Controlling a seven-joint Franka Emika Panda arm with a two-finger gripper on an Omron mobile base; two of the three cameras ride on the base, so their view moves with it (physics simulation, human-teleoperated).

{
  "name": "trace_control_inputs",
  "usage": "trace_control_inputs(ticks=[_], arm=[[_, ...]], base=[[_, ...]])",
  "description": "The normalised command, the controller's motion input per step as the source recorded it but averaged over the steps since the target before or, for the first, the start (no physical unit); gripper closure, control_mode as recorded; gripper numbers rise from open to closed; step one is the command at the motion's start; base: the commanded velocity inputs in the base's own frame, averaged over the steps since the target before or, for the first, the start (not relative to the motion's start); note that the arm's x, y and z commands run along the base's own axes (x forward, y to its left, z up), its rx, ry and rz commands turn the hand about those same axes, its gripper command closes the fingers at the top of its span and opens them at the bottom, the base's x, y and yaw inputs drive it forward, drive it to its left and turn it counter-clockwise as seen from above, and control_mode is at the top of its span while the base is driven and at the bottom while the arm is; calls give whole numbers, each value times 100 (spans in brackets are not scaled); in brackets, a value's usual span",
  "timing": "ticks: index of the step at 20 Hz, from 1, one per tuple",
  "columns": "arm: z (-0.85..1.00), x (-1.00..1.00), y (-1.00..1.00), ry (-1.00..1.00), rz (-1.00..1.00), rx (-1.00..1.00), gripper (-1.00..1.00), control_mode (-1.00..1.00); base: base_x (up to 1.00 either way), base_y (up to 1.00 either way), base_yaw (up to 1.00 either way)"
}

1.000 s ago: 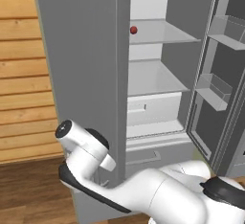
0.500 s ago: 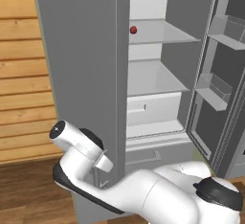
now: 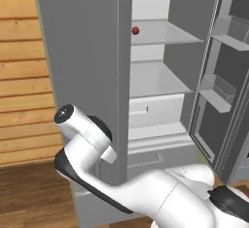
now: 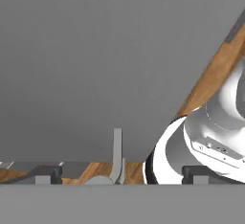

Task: Take the strawberry from the fridge and place it on top of the pancake, located on the dining counter.

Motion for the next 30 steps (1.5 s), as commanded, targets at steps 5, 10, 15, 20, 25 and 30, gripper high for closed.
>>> trace_control_inputs(ticks=[5,10,15,20,25,30], arm=[[67,-60,0,-17,9,15,-100,-100],[72,-63,-5,-30,12,24,-100,-100],[89,-45,-22,-18,17,33,-100,-100],[79,-33,-30,-11,17,36,-100,-100],[39,-2,-47,0,15,45,-100,-100],[20,0,-57,4,13,47,-100,-100]], base=[[0,0,0],[0,0,0],[0,0,0],[0,0,0],[0,0,0],[0,0,0]])
